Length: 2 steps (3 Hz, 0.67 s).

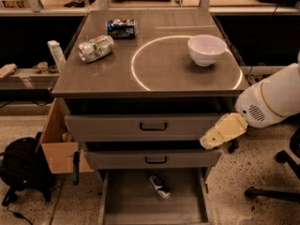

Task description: Pick redbull can from bottom drawer and place on counter

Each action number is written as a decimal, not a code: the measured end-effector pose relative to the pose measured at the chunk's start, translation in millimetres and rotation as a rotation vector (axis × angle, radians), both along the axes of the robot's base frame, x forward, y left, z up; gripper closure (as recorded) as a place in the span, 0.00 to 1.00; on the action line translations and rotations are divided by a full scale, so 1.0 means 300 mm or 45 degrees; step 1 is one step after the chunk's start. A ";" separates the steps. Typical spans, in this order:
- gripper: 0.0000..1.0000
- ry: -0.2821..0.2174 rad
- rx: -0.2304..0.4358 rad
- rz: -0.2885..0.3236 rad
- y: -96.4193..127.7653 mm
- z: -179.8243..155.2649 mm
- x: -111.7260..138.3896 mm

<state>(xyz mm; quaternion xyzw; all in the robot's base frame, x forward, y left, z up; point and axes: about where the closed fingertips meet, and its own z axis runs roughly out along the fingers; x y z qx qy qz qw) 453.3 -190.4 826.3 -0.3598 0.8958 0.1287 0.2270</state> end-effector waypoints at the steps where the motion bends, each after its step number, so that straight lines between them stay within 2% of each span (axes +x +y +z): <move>1: 0.00 0.089 0.018 -0.021 -0.019 -0.116 0.024; 2: 0.00 0.147 0.036 -0.038 -0.030 -0.188 0.037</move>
Offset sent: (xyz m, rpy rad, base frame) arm 0.0160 -0.0155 -0.0823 0.0471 0.1691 -0.0515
